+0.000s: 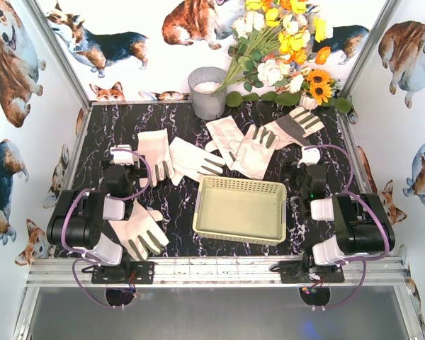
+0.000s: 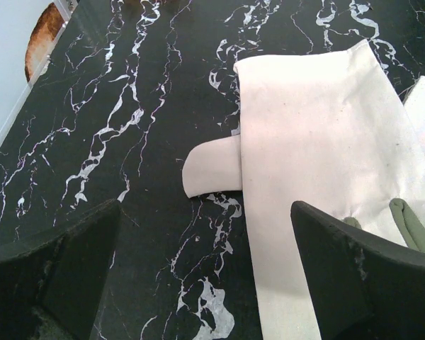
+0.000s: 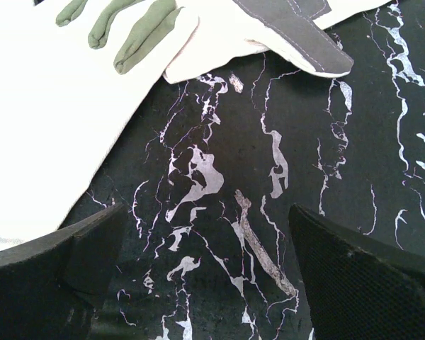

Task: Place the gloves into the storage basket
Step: Pick up the glove from the center of the board.

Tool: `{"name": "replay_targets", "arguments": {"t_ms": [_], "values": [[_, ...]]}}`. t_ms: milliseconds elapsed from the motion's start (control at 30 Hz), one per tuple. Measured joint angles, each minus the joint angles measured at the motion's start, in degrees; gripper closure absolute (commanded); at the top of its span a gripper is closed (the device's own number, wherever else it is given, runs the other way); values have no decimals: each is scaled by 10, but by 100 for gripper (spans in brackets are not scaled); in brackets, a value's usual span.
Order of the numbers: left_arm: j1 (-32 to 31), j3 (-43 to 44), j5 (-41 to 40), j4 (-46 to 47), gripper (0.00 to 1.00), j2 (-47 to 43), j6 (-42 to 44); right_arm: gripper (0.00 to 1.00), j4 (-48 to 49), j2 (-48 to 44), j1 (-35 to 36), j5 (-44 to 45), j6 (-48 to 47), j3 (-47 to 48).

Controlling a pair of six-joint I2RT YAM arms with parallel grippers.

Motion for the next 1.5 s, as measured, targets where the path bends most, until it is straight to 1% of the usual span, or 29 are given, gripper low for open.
{"name": "replay_targets", "arguments": {"t_ms": [400, 533, 600, 667, 733, 833, 933, 1000, 1033, 1100, 1167, 1267, 1300, 1333, 1367, 1500], "values": [[3, 0, 0, -1, 0, 0, -4, 0, 0, 0, 0, 0, 0, 0], [2, 0, -20, -5, 0, -2, -10, 0, 0, 0, 0, 0, 0, 0], [2, 0, -36, -25, 0, -20, -16, 0, 1, 0, -3, -3, 3, 0], [2, 2, -50, -70, 0, -63, -22, 0, -3, -12, -7, 3, 6, -4], [2, 17, -67, -129, 0, -115, -33, 0, -36, -55, -9, 14, 12, -8], [2, 75, -89, -228, 0, -174, -50, 0, -106, -147, -10, 38, 15, 1], [2, 153, -101, -347, 0, -206, -83, 0, -192, -235, -10, 78, 18, 41], [2, 216, -117, -441, 0, -213, -119, 0, -257, -280, -10, 123, 50, 82], [2, 249, -121, -487, 0, -213, -134, 0, -306, -301, -12, 149, 81, 112], [3, 311, -119, -568, 0, -209, -157, 0, -395, -320, -22, 172, 129, 174], [4, 360, -98, -627, 0, -200, -169, 0, -487, -313, -35, 169, 159, 251], [5, 424, -52, -701, 0, -170, -184, 0, -631, -262, -40, 143, 191, 373], [5, 445, -38, -726, 0, -156, -190, 3, -669, -242, -40, 128, 200, 405], [5, 462, -26, -747, 0, -142, -196, 8, -700, -226, -40, 109, 208, 428], [5, 476, -17, -769, 0, -130, -203, 10, -726, -213, -40, 81, 211, 441], [5, 534, 5, -858, 0, -74, -234, 12, -799, -194, -31, -19, 213, 445]]}}
